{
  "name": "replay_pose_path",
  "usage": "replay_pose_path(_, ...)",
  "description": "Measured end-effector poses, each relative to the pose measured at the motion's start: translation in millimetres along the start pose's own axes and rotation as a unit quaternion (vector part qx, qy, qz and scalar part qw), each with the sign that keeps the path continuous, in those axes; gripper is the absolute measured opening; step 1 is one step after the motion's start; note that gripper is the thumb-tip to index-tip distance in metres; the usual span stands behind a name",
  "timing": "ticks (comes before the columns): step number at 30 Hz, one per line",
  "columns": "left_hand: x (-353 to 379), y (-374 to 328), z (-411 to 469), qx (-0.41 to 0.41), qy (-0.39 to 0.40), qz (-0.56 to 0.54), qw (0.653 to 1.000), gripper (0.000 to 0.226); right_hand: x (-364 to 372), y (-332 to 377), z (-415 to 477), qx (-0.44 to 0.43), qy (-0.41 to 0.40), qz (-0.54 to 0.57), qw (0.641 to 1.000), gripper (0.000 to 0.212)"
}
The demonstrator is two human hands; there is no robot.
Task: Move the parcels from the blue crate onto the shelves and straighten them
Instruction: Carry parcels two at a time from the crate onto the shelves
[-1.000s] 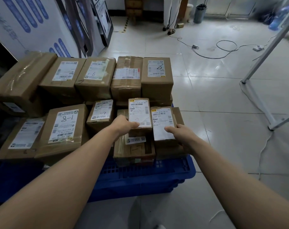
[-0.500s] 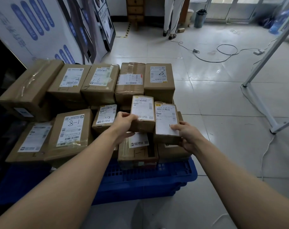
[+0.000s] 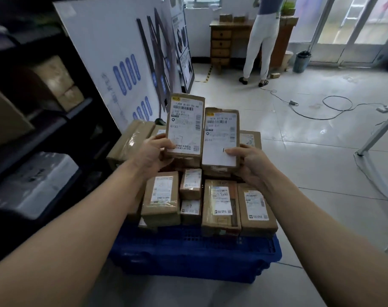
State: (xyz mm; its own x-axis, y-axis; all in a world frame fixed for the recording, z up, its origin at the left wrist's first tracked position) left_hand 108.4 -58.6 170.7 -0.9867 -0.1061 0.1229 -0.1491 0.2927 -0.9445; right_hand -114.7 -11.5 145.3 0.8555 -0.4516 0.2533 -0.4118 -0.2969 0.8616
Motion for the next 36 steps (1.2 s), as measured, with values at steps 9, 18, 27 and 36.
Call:
replay_pose_path(9,-151.6,-126.6,-106.5,0.078,-0.141,-0.050,0.986,0.046,164.1,52.7,-108.9,-0.057,0.130,-0.045,0.989,0.024)
replay_pose_path(18,-281.3,-146.3,-256.7,0.159,-0.355,-0.171,0.905,0.032,310.6,35.4,-201.2,-0.034,0.346,-0.118,0.930,0.032)
replay_pose_path(27,-336.0,-70.0,-512.3,0.207,-0.606,-0.234,0.732,0.028,374.2,-77.9,-399.6,0.008,0.576,-0.216,0.789,0.056)
replay_pose_path(36,-311.6,37.2,-798.8,0.233,-0.774,-0.262,0.527,0.032,308.4,-189.3,-676.2,0.075,0.740,-0.250,0.620,0.057)
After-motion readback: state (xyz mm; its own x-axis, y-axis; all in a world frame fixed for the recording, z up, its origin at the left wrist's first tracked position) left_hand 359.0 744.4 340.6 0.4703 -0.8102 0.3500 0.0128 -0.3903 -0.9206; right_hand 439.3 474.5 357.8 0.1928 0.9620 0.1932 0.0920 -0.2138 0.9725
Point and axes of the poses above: each hand's wrist, its own z-axis towards the middle knuckle, its own x-axis out of the palm, y = z × x, the point moved 7 cm from there along z, towards the middle knuckle, and after that the axes turned 15 degrees about -y, right-handed, at the moved point
